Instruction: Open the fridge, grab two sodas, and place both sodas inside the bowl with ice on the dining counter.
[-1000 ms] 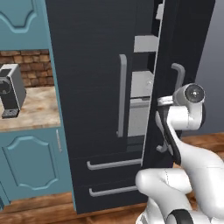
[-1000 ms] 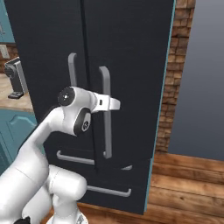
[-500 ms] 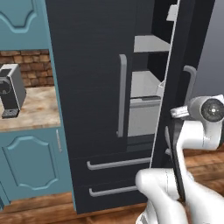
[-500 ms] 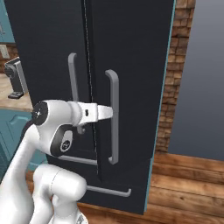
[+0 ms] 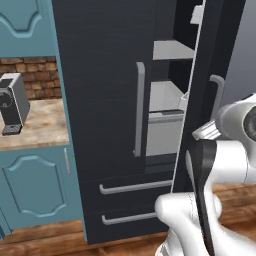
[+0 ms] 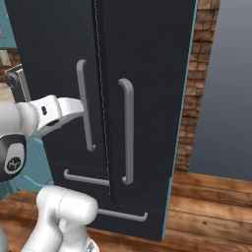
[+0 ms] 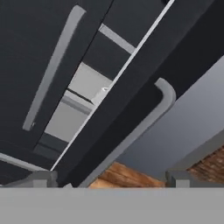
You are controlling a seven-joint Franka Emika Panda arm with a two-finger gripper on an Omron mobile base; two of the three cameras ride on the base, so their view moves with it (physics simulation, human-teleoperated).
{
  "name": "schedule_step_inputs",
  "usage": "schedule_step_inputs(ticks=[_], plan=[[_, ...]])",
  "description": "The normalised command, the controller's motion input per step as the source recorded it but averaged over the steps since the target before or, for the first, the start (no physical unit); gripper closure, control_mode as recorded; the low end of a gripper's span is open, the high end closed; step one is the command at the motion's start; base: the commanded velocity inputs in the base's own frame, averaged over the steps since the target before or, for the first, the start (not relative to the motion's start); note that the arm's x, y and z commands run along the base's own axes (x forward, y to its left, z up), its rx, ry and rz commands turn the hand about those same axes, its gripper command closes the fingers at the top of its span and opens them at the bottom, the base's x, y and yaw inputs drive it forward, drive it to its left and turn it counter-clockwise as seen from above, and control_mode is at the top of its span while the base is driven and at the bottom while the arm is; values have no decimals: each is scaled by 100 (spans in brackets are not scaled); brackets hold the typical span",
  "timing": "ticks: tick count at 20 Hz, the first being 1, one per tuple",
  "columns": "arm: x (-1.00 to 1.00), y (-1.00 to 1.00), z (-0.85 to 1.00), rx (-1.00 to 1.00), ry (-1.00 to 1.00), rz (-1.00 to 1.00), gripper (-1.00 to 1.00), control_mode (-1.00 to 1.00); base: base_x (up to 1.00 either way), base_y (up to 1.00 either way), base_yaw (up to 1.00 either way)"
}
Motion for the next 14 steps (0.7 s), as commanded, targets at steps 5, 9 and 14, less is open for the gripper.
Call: schedule_step_inputs(ticks=[5, 9, 14], plan=[[-6, 82, 39, -15, 6, 22, -100, -100, 0, 0, 0], [83, 42, 33, -2, 13, 20, -100, -100, 0, 0, 0], [99, 1, 18, -4, 13, 8, -100, -100, 0, 0, 0]])
